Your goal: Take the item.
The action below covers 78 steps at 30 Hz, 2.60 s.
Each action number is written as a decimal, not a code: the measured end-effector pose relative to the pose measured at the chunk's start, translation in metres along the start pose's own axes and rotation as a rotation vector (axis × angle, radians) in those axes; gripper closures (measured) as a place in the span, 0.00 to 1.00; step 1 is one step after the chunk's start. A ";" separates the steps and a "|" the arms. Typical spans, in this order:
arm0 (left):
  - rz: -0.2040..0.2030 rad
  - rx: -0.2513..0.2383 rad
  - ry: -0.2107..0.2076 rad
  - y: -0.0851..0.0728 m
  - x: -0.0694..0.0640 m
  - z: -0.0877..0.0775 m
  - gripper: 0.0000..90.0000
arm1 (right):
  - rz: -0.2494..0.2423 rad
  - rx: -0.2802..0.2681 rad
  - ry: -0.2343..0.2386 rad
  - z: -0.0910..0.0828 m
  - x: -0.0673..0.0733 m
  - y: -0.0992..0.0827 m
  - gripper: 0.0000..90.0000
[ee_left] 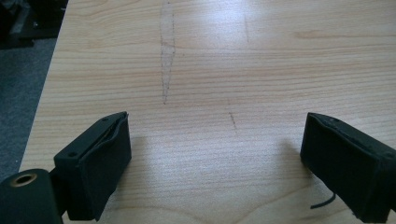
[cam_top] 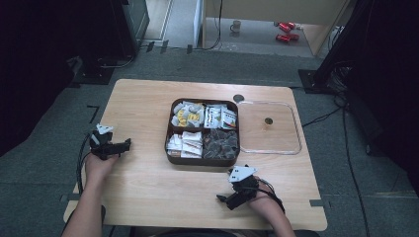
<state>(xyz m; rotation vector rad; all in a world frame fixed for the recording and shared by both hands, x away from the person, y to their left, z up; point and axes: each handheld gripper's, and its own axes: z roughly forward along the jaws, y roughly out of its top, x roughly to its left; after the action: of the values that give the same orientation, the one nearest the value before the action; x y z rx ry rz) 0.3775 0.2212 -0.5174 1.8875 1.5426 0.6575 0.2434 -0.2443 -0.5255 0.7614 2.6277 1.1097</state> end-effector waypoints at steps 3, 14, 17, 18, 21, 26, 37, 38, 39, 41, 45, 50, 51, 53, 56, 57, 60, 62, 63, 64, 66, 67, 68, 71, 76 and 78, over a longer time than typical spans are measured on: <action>0.000 0.000 0.000 0.000 0.000 0.000 0.10 | 0.000 0.000 0.000 0.000 0.000 0.000 0.00; 0.014 -0.001 -0.015 0.000 -0.002 0.000 0.10 | 0.000 0.000 -0.001 0.000 0.000 0.000 0.00; 0.018 0.004 -0.019 0.001 -0.003 0.000 0.11 | 0.000 0.000 -0.001 0.000 0.000 0.000 0.00; 0.020 0.009 -0.020 0.002 -0.004 0.000 0.11 | -0.001 0.000 -0.001 0.000 0.000 0.000 0.00; 0.041 0.006 -0.060 0.003 -0.008 -0.003 0.29 | 0.000 0.000 0.000 0.000 0.000 0.000 0.00; 0.058 0.017 -0.086 0.005 -0.010 -0.003 0.28 | -0.002 0.001 0.004 0.000 0.000 0.000 0.00; 0.042 0.002 -0.193 0.015 -0.011 -0.014 0.39 | -0.006 0.001 0.008 0.000 -0.001 0.000 0.00; 0.041 0.007 -0.204 0.018 -0.013 -0.015 0.41 | -0.006 0.001 0.009 0.000 -0.001 0.000 0.00; 0.046 0.010 -0.208 0.019 -0.015 -0.015 0.41 | -0.007 0.001 0.010 0.000 -0.001 0.000 0.00; 0.053 0.012 -0.217 0.022 -0.017 -0.016 0.43 | -0.007 0.001 0.010 0.000 -0.001 0.000 0.00; 0.052 0.010 -0.237 0.029 -0.023 -0.019 0.45 | -0.007 0.001 0.010 0.000 -0.001 0.000 0.00; 0.062 0.013 -0.271 0.037 -0.034 -0.022 0.46 | -0.007 0.001 0.010 0.000 -0.001 0.000 0.00; 0.064 0.008 -0.285 0.039 -0.038 -0.023 0.45 | -0.007 0.001 0.011 0.000 -0.001 0.000 0.00; 0.076 -0.003 -0.298 0.041 -0.042 -0.024 0.45 | -0.007 0.001 0.011 0.000 -0.001 0.000 0.00; 0.074 -0.010 -0.320 0.046 -0.047 -0.027 0.45 | -0.008 0.003 0.012 0.000 -0.002 0.000 0.00; 0.073 -0.012 -0.332 0.047 -0.049 -0.028 0.45 | -0.009 0.002 0.011 0.000 -0.002 0.000 0.00; 0.098 -0.005 -0.340 0.052 -0.056 -0.028 0.45 | -0.009 0.002 0.013 0.000 -0.002 0.000 0.00; 0.113 -0.011 -0.352 0.057 -0.062 -0.029 0.45 | -0.009 0.002 0.013 0.000 -0.002 0.000 0.00; 0.114 -0.013 -0.357 0.058 -0.064 -0.030 0.45 | -0.009 0.002 0.013 0.000 -0.002 0.000 0.00; 0.114 -0.013 -0.357 0.058 -0.064 -0.030 0.45 | -0.009 0.002 0.013 0.000 -0.002 0.000 0.00; 0.131 -0.027 -0.372 0.063 -0.072 -0.031 0.46 | -0.009 0.003 0.013 0.000 -0.002 0.000 0.00; 0.142 -0.026 -0.377 0.064 -0.074 -0.032 0.46 | -0.010 0.003 0.013 0.000 -0.002 0.000 0.00; 0.147 -0.025 -0.382 0.065 -0.076 -0.032 0.46 | -0.009 0.002 0.013 0.000 -0.002 0.000 0.00; 0.156 -0.022 -0.394 0.066 -0.080 -0.032 0.46 | -0.010 0.003 0.013 0.000 -0.002 0.000 0.00; 0.205 -0.028 -0.414 0.071 -0.093 -0.039 0.46 | -0.011 0.003 0.015 0.000 -0.002 0.000 0.00; 0.227 -0.037 -0.427 0.072 -0.099 -0.043 0.47 | -0.014 0.002 0.016 0.001 -0.003 0.001 0.00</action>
<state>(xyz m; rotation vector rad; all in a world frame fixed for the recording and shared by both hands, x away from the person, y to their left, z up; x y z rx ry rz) 0.3765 0.1203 -0.4360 2.0308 1.0522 0.3414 0.2465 -0.2448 -0.5254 0.7361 2.6434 1.1138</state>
